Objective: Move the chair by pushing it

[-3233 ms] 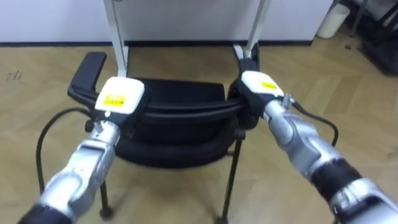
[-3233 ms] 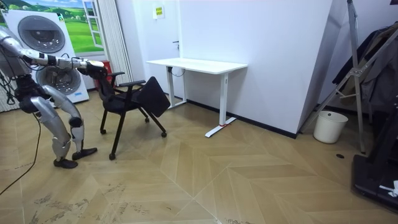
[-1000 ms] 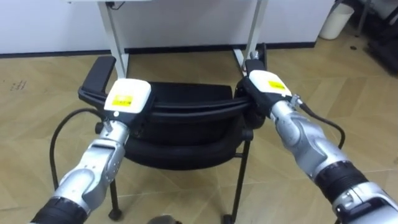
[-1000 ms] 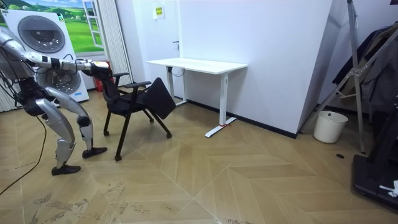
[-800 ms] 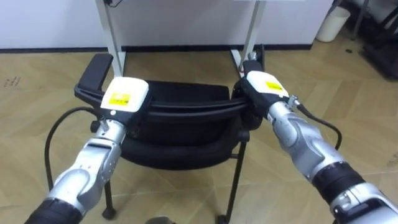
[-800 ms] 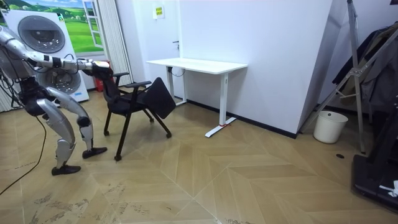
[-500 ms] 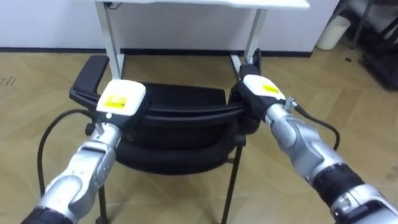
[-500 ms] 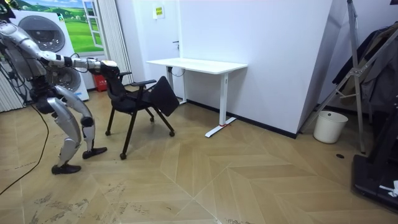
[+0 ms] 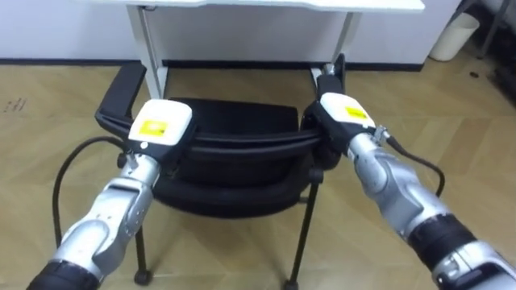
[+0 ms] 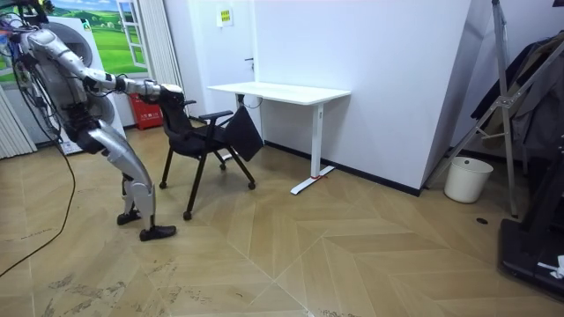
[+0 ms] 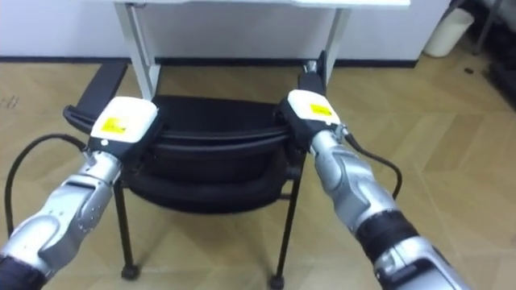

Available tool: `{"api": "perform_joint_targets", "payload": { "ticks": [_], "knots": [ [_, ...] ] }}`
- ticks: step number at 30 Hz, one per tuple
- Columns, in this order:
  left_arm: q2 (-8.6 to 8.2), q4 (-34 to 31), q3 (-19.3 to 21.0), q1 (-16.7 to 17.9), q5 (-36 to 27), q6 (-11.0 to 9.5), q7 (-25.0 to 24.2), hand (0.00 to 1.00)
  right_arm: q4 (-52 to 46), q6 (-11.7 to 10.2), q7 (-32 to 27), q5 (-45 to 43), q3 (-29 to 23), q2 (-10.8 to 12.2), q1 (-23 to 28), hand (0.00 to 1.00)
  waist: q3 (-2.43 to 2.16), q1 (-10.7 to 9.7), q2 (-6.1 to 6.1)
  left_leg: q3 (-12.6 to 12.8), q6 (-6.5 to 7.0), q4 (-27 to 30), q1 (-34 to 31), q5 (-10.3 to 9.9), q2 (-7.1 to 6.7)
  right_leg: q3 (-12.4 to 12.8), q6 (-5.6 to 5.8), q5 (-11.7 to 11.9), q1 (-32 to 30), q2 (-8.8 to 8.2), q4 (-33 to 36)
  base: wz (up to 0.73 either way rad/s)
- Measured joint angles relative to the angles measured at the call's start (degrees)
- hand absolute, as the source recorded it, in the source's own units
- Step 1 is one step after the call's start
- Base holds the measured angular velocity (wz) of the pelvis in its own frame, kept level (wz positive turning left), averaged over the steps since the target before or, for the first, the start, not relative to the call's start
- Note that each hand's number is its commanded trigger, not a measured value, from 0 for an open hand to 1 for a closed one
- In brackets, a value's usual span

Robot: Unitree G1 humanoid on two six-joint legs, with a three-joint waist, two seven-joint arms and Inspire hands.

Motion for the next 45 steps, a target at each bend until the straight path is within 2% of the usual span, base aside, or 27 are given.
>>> {"api": "perform_joint_targets", "payload": {
  "ticks": [2, 3, 6, 7, 8, 10, 14, 16, 18, 20, 21, 24, 25, 26, 28, 30, 31, 32, 33, 34, 35, 36, 39, 45],
  "knots": [
    [-0.17, -0.1, 0.3, 0.0, 0.0, -0.1, 0.2, 1.0, 0.0, -0.2, -0.3, 0.0, -0.4, -0.1, -0.3, 1.0, -0.01, 0.5, 0.19, -0.1, -1.34, 0.1, 0.6, -0.7, 1.36, -0.6, -1.68, 1.6, 0.4, 1.05, 0.4, 0.09],
    [-0.66, 0.0, 0.6, 0.0, 0.0, 0.1, 0.6, 1.0, 0.0, -0.2, -0.5, -0.1, -0.5, -0.1, -0.7, 1.0, 0.1, 0.8, 0.55, 0.0, -2.17, -0.7, 1.3, -1.1, 1.9, -0.7, -2.13, 0.8, 0.5, 1.47, 0.9, -0.03],
    [-1.24, -0.1, 1.6, 0.0, 0.0, 0.2, 1.5, 1.0, 0.0, -0.1, -0.3, -1.1, -0.5, -0.3, -2.2, 1.0, 0.19, 0.9, 0.7, 0.4, -3.31, -3.1, 2.1, -0.5, 3.18, -1.1, -3.03, -0.5, 0.3, 2.45, 1.1, 0.0],
    [-1.22, -0.6, 1.8, 0.0, 0.1, 0.5, 1.8, 1.0, -0.1, -0.1, -0.1, -1.3, -0.7, -0.3, -2.9, 1.0, 0.19, 0.9, 0.7, 0.9, -3.84, -3.5, 2.1, -0.4, 3.97, -1.2, -3.69, -0.9, 0.0, 2.94, 1.2, 0.0],
    [-1.19, -0.8, 2.1, 0.0, 0.1, 0.5, 1.9, 1.0, -0.1, -0.2, 0.1, -1.4, -0.8, -0.3, -3.2, 1.0, 0.22, 0.9, 0.65, 1.1, -4.05, -3.6, 2.1, -0.5, 4.16, -1.2, -4.03, -1.2, -0.2, 3.06, 1.5, -0.04],
    [-1.05, -1.1, 2.6, 0.0, 0.1, 0.5, 2.1, 1.0, -0.3, -0.2, 0.4, -1.5, -0.8, -0.3, -3.9, 1.0, 0.2, 0.7, 0.68, 1.3, -5.05, -3.8, 2.4, -0.8, 5.21, -1.6, -4.5, -2.8, -0.3, 3.75, 2.4, 0.02],
    [-0.73, -0.8, 2.6, 0.0, -0.1, 0.4, 3.1, 1.0, -0.9, -0.2, 0.4, -1.4, -0.8, -0.4, -4.0, 1.0, 0.2, 0.3, 0.74, 2.3, -6.04, -2.8, 3.5, -0.7, 6.82, -2.1, -5.21, -4.7, 0.6, 5.0, 3.0, 0.02],
    [-0.7, -0.3, 2.7, 0.4, -0.2, 0.3, 3.6, 1.0, -0.9, -0.2, 0.7, -1.8, -0.7, -0.2, -3.7, 1.0, 0.2, 0.6, 0.85, 2.3, -5.51, 0.8, 3.3, -0.3, 7.41, -1.8, -5.26, -6.3, 1.3, 5.58, 3.9, -0.13],
    [-0.64, 0.4, 2.5, 1.2, -0.2, -0.3, 3.9, 1.0, -0.9, -0.5, 1.5, -2.4, -0.7, -0.2, -2.7, 1.0, 0.19, 1.6, 1.53, 0.2, -3.77, 8.6, 1.9, 2.1, 8.4, -1.3, -5.34, -7.9, 3.5, 6.84, 4.0, -0.26],
    [-0.64, 0.3, 2.5, 2.1, -0.2, -0.4, 4.2, 1.0, -0.9, -1.0, 1.9, -2.5, -0.6, -0.2, -2.1, 1.0, 0.18, 1.7, 1.99, -1.0, -3.13, 12.9, 1.0, 4.5, 8.88, -0.9, -6.11, -8.5, 5.1, 7.73, 4.1, -0.18],
    [-0.66, 0.2, 2.6, 2.4, -0.2, -0.6, 4.2, 1.0, -0.9, -1.3, 2.0, -2.6, -0.6, -0.2, -1.9, 1.0, 0.16, 1.7, 2.0, -1.9, -3.1, 14.4, 0.4, 5.6, 8.56, -0.6, -6.25, -9.2, 5.8, 7.84, 4.7, -0.07],
    [-0.84, 0.1, 2.8, 2.5, -0.4, -0.8, 4.2, 1.0, -1.3, -1.3, 2.1, -2.6, -0.6, -0.4, -1.9, 1.0, 0.2, 1.6, 1.87, -3.5, -2.89, 15.1, 0.3, 6.3, 7.74, -0.3, -6.78, -9.9, 6.3, 7.93, 5.4, -0.05],
    [-0.71, 0.1, 2.8, 2.3, -0.4, -0.9, 4.2, 1.0, -1.4, -1.1, 1.8, -2.6, -0.7, -0.5, -2.0, 1.0, 0.57, 1.7, 1.28, -3.5, -2.99, 14.9, 0.3, 6.2, 7.69, 0.0, -6.93, -10.0, 6.1, 7.93, 5.6, 0.0],
    [-0.79, 0.1, 2.8, 2.2, -0.4, -0.8, 4.2, 1.0, -1.4, -0.9, 1.8, -2.6, -0.8, -0.5, -2.1, 1.0, 0.54, 1.8, 1.33, -3.6, -3.15, 14.7, 0.2, 5.9, 7.55, 0.3, -6.97, -10.0, 6.1, 7.93, 5.6, 0.0],
    [-1.12, 0.0, 2.6, 1.7, -0.4, -0.9, 4.2, 1.0, -1.4, -0.9, 1.7, -2.3, -0.9, -1.0, -2.4, 1.0, 0.7, 1.4, 1.02, -3.4, -3.21, 13.3, -0.5, 5.2, 6.36, 1.1, -6.88, -9.9, 5.8, 7.88, 5.3, 0.04],
    [-1.72, 0.4, 2.6, 1.5, 0.2, -0.8, 5.0, 1.0, -1.1, -1.0, 1.3, -2.4, -1.7, -1.0, -2.3, 1.0, 0.7, 1.2, 1.05, -3.3, -3.91, 7.7, -1.2, 3.0, 4.18, 1.3, -6.46, -9.6, 5.8, 7.59, 4.3, 0.05],
    [-1.86, 0.5, 2.3, 1.5, 0.2, -0.8, 5.4, 1.0, -1.0, -1.1, 1.0, -2.4, -1.7, -1.0, -2.2, 1.0, 0.69, 0.8, 1.07, -2.9, -3.41, 4.1, -1.8, 2.7, 3.21, 1.3, -6.11, -9.2, 5.9, 7.45, 3.6, 0.06],
    [-1.95, 0.4, 2.3, 1.5, 0.2, -0.8, 5.6, 1.0, -1.0, -1.2, 0.8, -2.5, -1.8, -1.0, -2.2, 1.0, 0.63, 0.4, 1.17, -2.6, -3.47, 2.1, -2.1, 2.8, 2.63, 1.2, -5.88, -9.0, 5.9, 7.33, 3.4, 0.08],
    [-2.29, 0.4, 2.2, 1.5, 0.2, -0.6, 5.7, 1.0, -1.1, -1.4, 0.7, -2.5, -1.8, -1.0, -2.2, 1.0, 0.5, -0.1, 1.9, -1.5, -3.54, -2.3, -3.1, 3.4, 1.9, 1.0, -5.52, -8.7, 5.9, 7.37, 2.9, -0.04],
    [-2.47, 0.4, 2.0, 1.5, 0.2, -0.4, 5.8, 1.0, -1.0, -1.2, 0.4, -2.5, -1.9, -1.1, -2.0, 1.0, 0.56, -0.1, 1.73, -1.2, -3.07, -2.6, -3.2, 4.1, 1.56, 1.5, -5.24, -8.6, 5.8, 7.26, 2.8, -0.11],
    [-2.58, 0.4, 1.7, 1.5, 0.1, -0.1, 5.8, 1.0, -0.9, -1.0, 0.0, -2.6, -1.8, -0.8, -1.8, 1.0, 0.17, 0.0, 1.76, -0.8, -2.81, -3.5, -3.0, 4.4, 1.22, 1.5, -4.65, -8.2, 5.9, 7.03, 2.1, 0.0],
    [-2.71, 0.6, 1.7, 1.3, 0.1, 0.1, 5.8, 1.0, -0.9, -1.2, -0.2, -2.7, -1.8, -0.9, -1.7, 1.0, 0.11, -0.6, 1.69, -0.7, -2.27, -4.5, -2.9, 4.8, 0.62, 1.3, -4.09, -7.8, 5.9, 6.64, 1.4, 0.06],
    [-2.65, 0.7, 1.7, 1.4, 0.1, 0.3, 5.9, 1.0, -1.1, -1.2, -0.3, -2.7, -1.8, -1.1, -1.7, 1.0, 0.02, -1.4, 1.82, -0.6, -1.73, -5.6, -2.4, 5.3, -0.26, 1.3, -3.66, -6.9, 6.2, 5.91, 0.5, 0.03],
    [-2.86, 1.0, 1.7, 1.3, -0.2, 0.3, 6.4, 1.0, -1.5, -1.2, -0.6, -2.7, -1.8, -1.3, -1.6, 1.0, 0.06, -1.8, 2.25, 0.1, -1.09, -6.6, -2.4, 5.6, -0.79, 1.6, -2.96, -6.5, 6.1, 5.45, -0.4, -0.01]
  ]
}}
